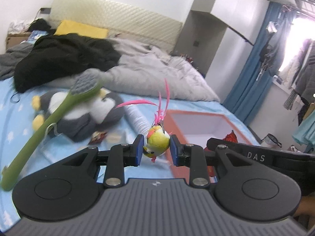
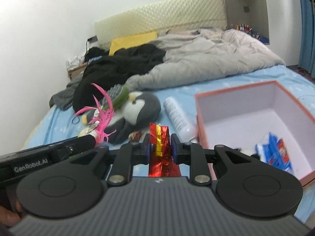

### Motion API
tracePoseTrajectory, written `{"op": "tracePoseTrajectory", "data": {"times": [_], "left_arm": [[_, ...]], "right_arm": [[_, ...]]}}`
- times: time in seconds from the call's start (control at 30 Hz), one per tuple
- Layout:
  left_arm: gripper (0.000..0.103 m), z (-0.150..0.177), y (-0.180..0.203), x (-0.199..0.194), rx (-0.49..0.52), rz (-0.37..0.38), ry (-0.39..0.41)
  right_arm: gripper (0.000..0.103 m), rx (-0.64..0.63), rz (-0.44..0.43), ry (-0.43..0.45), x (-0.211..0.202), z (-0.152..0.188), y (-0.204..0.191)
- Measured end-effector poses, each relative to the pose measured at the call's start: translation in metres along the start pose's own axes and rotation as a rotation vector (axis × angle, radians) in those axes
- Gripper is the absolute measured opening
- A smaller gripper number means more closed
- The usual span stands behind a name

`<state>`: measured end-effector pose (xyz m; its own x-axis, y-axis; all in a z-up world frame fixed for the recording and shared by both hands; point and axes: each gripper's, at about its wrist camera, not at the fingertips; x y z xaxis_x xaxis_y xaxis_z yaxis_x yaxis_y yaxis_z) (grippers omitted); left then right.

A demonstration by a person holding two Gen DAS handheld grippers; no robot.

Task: Organize soft objects
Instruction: 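Carry the yellow bird toy and red wrapper over the pink box, then open both grippers to drop the bird toy and wrapper into the box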

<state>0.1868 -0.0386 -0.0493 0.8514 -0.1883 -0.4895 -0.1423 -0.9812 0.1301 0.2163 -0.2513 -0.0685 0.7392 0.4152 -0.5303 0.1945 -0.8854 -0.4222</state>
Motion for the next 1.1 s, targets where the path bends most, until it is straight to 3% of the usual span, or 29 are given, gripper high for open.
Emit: {"op": "tracePoseTrajectory", "data": {"times": [0.2, 0.47, 0.77, 1.1], "left_arm": [[0.033, -0.024, 0.031, 0.016, 0.028, 0.061, 0.018], [0.033, -0.033, 0.08, 0.067, 0.061, 0.139, -0.006], [0.033, -0.02, 0.118, 0.154, 0.091, 0.201, -0.092], [0.033, 0.005, 0.121, 0.215, 0.095, 0.216, -0.181]], "right_arm": [[0.024, 0.035, 0.013, 0.044, -0.016, -0.027, 0.029], [0.024, 0.096, 0.065, 0.056, -0.014, -0.035, 0.086], [0.024, 0.123, 0.12, 0.023, 0.022, -0.025, 0.142], [0.024, 0.121, 0.175, -0.003, 0.042, -0.012, 0.177]]}}
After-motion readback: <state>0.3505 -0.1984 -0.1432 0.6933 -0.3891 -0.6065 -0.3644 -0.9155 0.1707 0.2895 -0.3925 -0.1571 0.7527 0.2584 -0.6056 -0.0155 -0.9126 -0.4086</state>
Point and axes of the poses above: each gripper's, at about its wrist camera, not at the fingertips, and x roughly the way its jaws point, y to its right, z to its underside, and after that the axes turned 12 degrees about x, right-handed
